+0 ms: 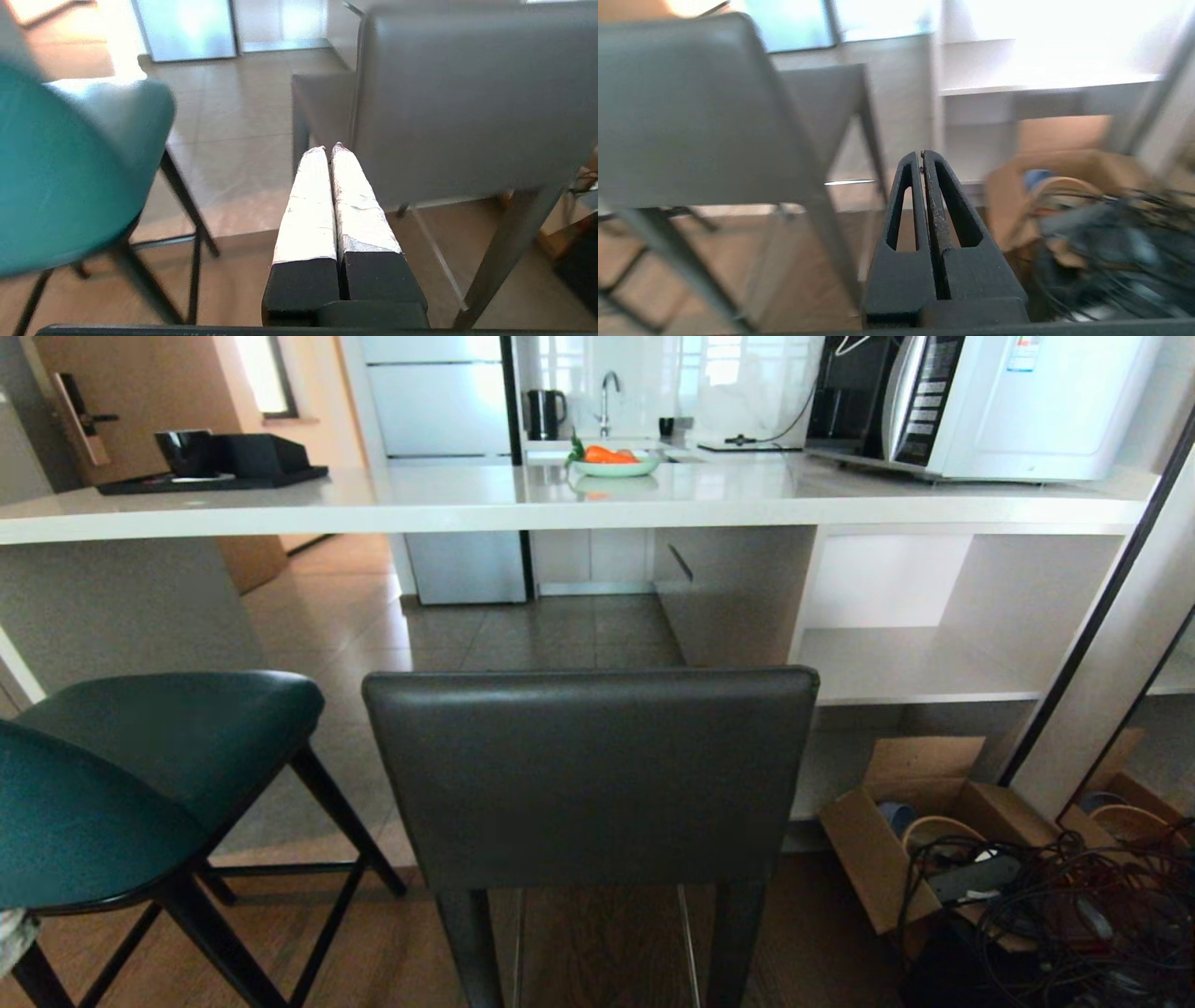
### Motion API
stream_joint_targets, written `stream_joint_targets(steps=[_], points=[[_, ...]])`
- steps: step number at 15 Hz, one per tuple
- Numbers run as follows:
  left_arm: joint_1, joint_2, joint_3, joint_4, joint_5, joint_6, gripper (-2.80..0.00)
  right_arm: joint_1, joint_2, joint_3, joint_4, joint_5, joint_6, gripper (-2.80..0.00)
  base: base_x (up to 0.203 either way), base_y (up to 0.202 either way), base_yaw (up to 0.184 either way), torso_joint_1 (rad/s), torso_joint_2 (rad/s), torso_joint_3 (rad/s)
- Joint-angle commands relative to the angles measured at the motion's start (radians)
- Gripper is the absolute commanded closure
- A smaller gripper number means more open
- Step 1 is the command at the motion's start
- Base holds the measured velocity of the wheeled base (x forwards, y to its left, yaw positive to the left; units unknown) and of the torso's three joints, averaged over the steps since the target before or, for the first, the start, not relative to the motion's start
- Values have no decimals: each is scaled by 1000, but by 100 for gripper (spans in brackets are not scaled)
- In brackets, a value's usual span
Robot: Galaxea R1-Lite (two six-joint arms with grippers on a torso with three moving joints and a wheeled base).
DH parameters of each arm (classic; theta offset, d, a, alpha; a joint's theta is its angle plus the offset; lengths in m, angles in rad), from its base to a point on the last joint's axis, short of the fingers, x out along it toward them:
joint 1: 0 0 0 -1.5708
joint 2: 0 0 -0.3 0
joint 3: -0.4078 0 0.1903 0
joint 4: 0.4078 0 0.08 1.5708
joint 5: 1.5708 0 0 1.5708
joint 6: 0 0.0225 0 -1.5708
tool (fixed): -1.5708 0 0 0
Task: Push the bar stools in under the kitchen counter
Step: Push the gray chair back under the dining table
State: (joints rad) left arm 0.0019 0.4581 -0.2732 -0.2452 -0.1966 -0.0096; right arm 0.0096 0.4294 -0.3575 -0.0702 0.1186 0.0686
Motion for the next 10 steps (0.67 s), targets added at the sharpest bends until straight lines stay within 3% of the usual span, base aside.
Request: stream_joint_targets(steps=[1, 4, 6, 8, 10], points=[[-11, 243, -25, -96, -8, -9, 0, 3, 215, -34, -37, 36, 8, 0, 0, 0, 0, 0, 0, 0], [-138, 442, -27, -188, -13, -50, 0, 14, 449, -45, -114, 72, 10, 0, 0, 0, 0, 0, 0, 0], [-169, 545, -34, -224, -7, -67, 0, 37, 582, -48, -196, 67, 8, 0, 0, 0, 0, 0, 0, 0], [-175, 646, -15, -343, 12, -79, 0, 96, 696, -49, -293, 18, 9, 0, 0, 0, 0, 0, 0, 0], [-167, 748, 35, -543, 32, -84, 0, 179, 814, -51, -423, -56, 8, 0, 0, 0, 0, 0, 0, 0]])
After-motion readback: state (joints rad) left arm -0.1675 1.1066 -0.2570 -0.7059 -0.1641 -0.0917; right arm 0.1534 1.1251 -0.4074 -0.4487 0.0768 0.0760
